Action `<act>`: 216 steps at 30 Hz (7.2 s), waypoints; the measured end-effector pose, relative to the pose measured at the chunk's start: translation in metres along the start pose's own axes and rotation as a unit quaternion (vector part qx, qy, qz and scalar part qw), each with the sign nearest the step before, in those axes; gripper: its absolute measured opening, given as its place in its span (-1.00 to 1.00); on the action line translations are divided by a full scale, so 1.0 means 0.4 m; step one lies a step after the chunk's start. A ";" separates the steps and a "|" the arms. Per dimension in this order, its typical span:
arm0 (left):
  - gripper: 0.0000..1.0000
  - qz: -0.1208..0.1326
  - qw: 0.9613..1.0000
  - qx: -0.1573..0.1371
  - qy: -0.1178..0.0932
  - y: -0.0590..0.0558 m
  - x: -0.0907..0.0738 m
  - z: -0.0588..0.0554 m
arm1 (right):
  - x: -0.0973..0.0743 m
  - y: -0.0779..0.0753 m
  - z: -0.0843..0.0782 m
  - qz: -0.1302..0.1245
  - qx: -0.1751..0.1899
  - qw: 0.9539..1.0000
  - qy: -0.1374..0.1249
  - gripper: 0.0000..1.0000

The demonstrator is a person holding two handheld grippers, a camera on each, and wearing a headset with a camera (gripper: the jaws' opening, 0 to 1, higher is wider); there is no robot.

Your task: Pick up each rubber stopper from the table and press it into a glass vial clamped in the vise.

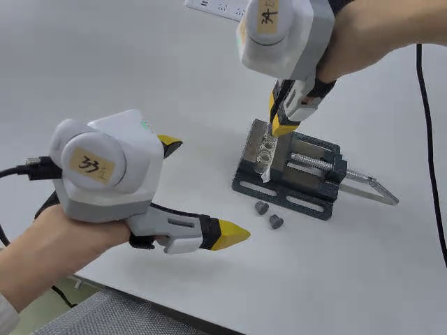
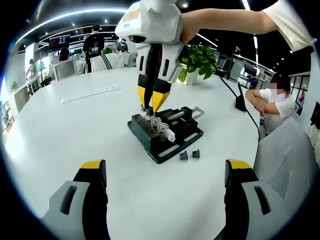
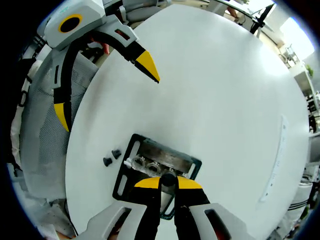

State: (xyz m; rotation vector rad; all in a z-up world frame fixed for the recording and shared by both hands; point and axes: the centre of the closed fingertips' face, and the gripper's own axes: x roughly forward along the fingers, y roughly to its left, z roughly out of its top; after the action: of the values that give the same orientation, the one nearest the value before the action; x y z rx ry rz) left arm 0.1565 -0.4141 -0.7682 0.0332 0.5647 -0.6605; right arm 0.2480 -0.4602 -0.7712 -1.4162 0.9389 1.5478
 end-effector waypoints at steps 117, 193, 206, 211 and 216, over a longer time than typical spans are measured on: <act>0.89 -0.002 1.000 0.005 0.028 -0.003 0.010 -0.036 | -0.021 0.012 0.002 0.041 -0.023 0.997 -0.056 -1.00; 0.88 -0.003 1.000 -0.006 0.024 0.000 0.027 -0.042 | -0.011 0.001 0.005 0.043 0.013 0.998 -0.040 -1.00; 0.88 -0.003 1.000 -0.011 0.025 -0.012 0.029 -0.045 | 0.025 -0.077 -0.005 0.048 0.043 0.996 -0.054 -1.00; 0.88 -0.004 1.000 -0.010 0.025 -0.011 0.033 -0.044 | 0.033 -0.085 -0.001 0.050 0.033 0.997 -0.047 -1.00; 0.88 -0.005 1.000 -0.011 0.024 -0.010 0.035 -0.044 | 0.038 -0.090 0.000 0.059 0.037 0.997 -0.038 -1.00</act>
State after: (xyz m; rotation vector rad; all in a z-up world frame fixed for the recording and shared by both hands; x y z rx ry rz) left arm 0.1546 -0.4214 -0.7897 0.0260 0.6189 -0.6647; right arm 0.2807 -0.4448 -0.7864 -1.2610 1.0403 1.6240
